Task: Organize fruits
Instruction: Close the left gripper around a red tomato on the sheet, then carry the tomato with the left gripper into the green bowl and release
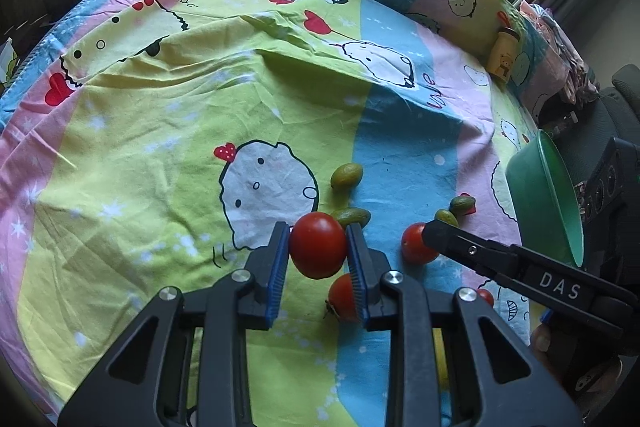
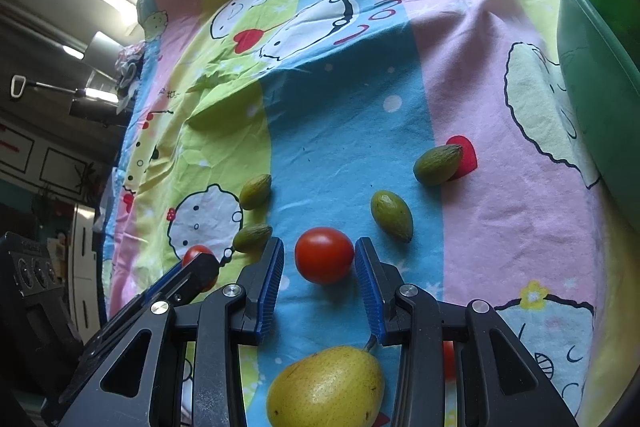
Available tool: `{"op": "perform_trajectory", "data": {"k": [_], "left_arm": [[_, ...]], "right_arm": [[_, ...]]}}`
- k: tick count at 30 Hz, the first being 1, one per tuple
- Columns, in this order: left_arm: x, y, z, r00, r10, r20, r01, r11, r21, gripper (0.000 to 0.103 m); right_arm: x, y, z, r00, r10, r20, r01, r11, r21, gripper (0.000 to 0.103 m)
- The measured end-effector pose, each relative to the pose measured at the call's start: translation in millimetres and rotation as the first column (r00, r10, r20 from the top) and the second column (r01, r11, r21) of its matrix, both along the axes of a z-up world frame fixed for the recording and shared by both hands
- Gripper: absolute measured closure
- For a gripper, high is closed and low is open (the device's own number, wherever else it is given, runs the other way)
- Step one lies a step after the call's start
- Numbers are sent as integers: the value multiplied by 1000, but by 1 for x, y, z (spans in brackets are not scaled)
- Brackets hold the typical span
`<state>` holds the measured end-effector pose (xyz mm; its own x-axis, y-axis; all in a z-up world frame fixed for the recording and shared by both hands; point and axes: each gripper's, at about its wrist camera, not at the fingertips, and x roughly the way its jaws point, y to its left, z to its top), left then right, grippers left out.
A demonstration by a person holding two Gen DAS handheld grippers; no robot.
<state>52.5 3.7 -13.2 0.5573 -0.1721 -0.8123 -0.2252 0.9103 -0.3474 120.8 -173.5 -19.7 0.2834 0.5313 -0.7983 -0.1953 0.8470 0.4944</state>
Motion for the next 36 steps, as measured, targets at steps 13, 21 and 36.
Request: {"op": "perform_trajectory", "data": {"k": [13, 21, 36], "left_arm": [[-6, -19, 22, 995, -61, 79, 60, 998, 19, 75], [-8, -35, 30, 989, -97, 114, 93, 995, 39, 75], [-4, -76, 57, 966, -194, 171, 186, 981, 63, 75]], "right_arm": [[-7, -18, 20, 998, -32, 52, 29, 998, 59, 63], [-10, -34, 29, 995, -65, 75, 58, 994, 92, 63], [-17, -63, 52, 979, -122, 165, 103, 987, 122, 63]]}}
